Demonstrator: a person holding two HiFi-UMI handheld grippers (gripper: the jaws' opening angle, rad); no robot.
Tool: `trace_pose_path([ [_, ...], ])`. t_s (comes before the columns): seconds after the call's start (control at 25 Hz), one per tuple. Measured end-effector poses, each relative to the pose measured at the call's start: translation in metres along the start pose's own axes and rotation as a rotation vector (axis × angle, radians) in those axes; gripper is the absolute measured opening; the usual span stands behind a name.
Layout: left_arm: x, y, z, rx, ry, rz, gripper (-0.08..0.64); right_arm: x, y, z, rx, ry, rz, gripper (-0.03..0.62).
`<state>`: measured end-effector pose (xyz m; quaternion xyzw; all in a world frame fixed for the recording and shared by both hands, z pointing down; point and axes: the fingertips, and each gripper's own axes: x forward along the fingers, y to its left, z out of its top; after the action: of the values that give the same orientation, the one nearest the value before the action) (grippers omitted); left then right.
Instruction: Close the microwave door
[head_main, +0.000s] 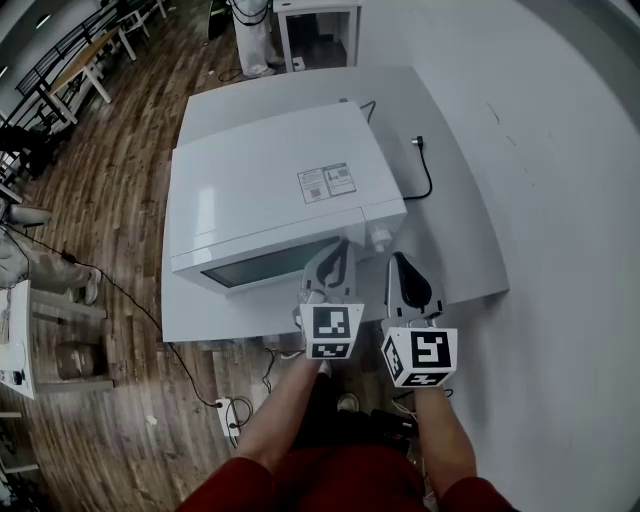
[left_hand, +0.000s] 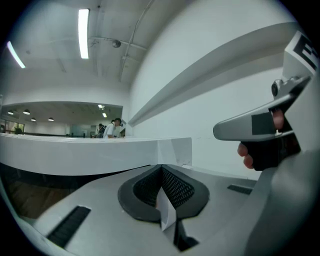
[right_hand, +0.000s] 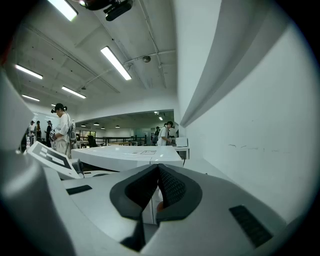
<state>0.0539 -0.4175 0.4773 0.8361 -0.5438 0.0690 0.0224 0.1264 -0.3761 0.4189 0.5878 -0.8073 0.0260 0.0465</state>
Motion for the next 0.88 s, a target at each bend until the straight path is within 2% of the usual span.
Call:
trace_pose_path([
  [0.48,-0.004,0.012,0.009,0.01,-0.03,0.019,0.026,0.012,0.001,0.004,0.009,-0.034,0.015,0.026],
  [0.88,-0.116,0.023,0.085,0.039,-0.122,0.131,0.026,-0.056,0.045,0.076,-0.023,-0.171,0.098,0.027],
])
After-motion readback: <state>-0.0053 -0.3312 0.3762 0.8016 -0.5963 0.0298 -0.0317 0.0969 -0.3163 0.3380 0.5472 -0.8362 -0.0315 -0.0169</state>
